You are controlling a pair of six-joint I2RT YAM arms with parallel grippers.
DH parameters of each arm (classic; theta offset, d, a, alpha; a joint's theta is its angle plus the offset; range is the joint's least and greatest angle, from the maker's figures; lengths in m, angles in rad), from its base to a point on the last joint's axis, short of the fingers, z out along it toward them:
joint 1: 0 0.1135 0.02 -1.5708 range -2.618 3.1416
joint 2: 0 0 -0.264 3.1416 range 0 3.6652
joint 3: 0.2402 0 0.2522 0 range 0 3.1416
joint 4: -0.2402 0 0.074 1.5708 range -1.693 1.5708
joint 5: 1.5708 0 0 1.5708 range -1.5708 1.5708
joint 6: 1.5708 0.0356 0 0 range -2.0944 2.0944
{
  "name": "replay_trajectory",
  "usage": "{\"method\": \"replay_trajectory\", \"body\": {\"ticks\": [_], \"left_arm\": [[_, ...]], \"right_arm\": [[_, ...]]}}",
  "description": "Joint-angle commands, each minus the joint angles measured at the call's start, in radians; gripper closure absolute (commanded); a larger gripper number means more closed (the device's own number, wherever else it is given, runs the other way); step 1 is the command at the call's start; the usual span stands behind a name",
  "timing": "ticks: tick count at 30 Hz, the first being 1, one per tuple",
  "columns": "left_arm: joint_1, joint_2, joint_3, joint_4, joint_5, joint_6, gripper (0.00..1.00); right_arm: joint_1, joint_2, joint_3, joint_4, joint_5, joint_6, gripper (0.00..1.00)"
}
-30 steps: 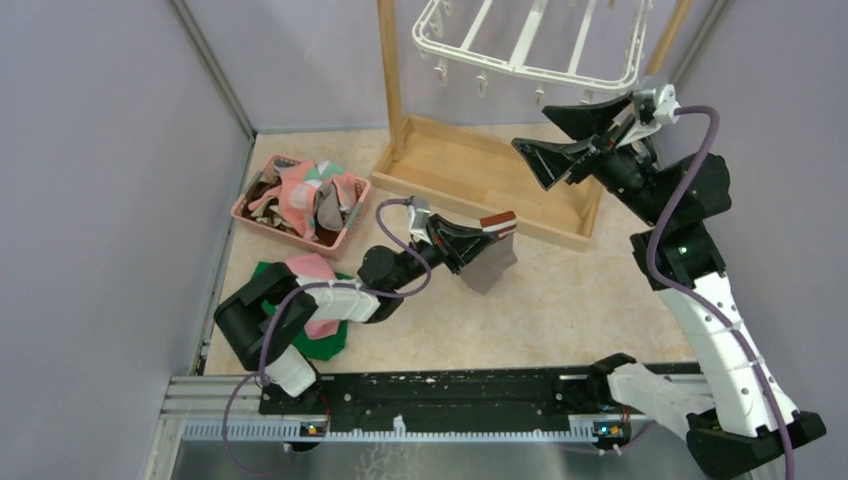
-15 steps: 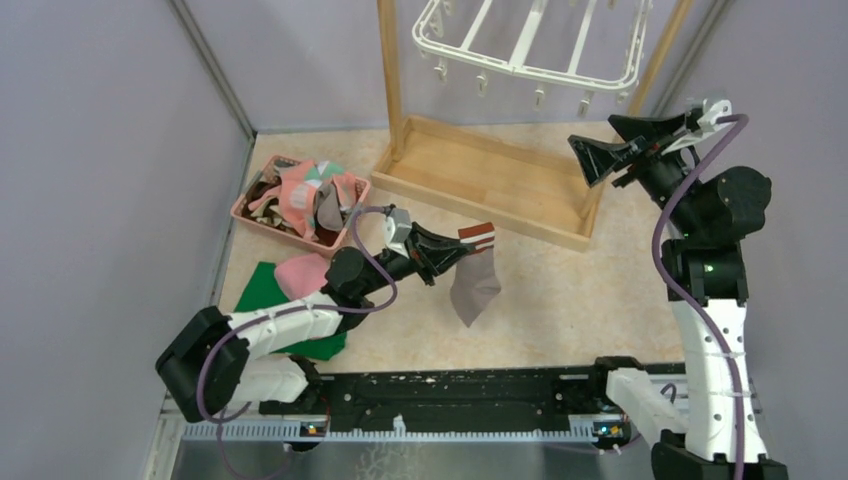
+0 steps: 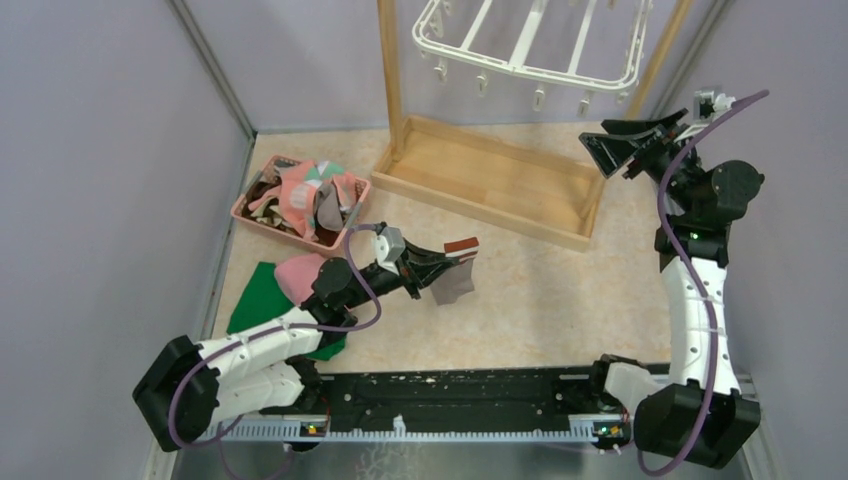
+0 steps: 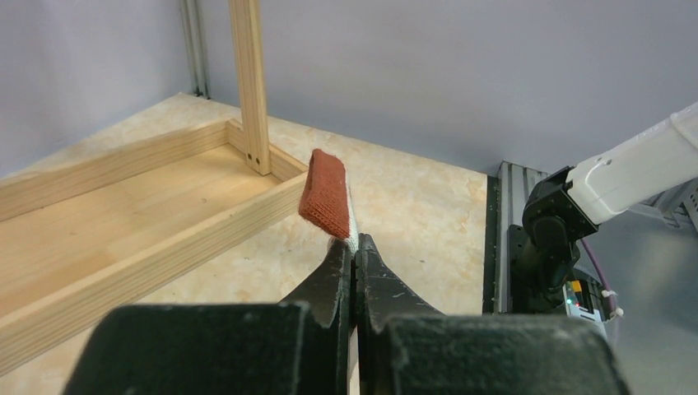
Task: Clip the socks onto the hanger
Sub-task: Open the clamp at the hanger.
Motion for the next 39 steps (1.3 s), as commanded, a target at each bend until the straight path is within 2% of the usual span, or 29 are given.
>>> {"method": "replay_trajectory", "body": {"ticks": [1, 7, 16, 22, 29, 39], "left_arm": [[0.004, -0.016, -0.008, 0.013, -0.001, 0.026, 1.00], [0.004, -0.022, -0.014, 0.013, -0.010, 0.026, 1.00], [0.004, -0.021, -0.015, 0.013, -0.013, 0.029, 1.00], [0.004, -0.021, -0.017, 0.015, -0.019, 0.032, 1.00], [0.004, -0.026, -0.018, 0.016, -0.020, 0.032, 1.00], [0.004, -0.028, -0.017, 0.016, -0.012, 0.030, 1.00]], "right_arm": [[-0.005, 0.032, 0.053, 0.143, -0.052, 0.005, 0.25], [-0.005, 0.077, 0.048, 0.163, -0.025, -0.084, 0.27], [0.002, 0.123, -0.041, 0.452, -0.011, -0.100, 0.27], [0.049, 0.156, -0.034, 0.494, -0.003, -0.143, 0.27], [0.099, 0.177, -0.009, 0.450, 0.017, -0.243, 0.27], [0.099, 0.199, -0.035, 0.564, 0.029, -0.318, 0.27]]}}
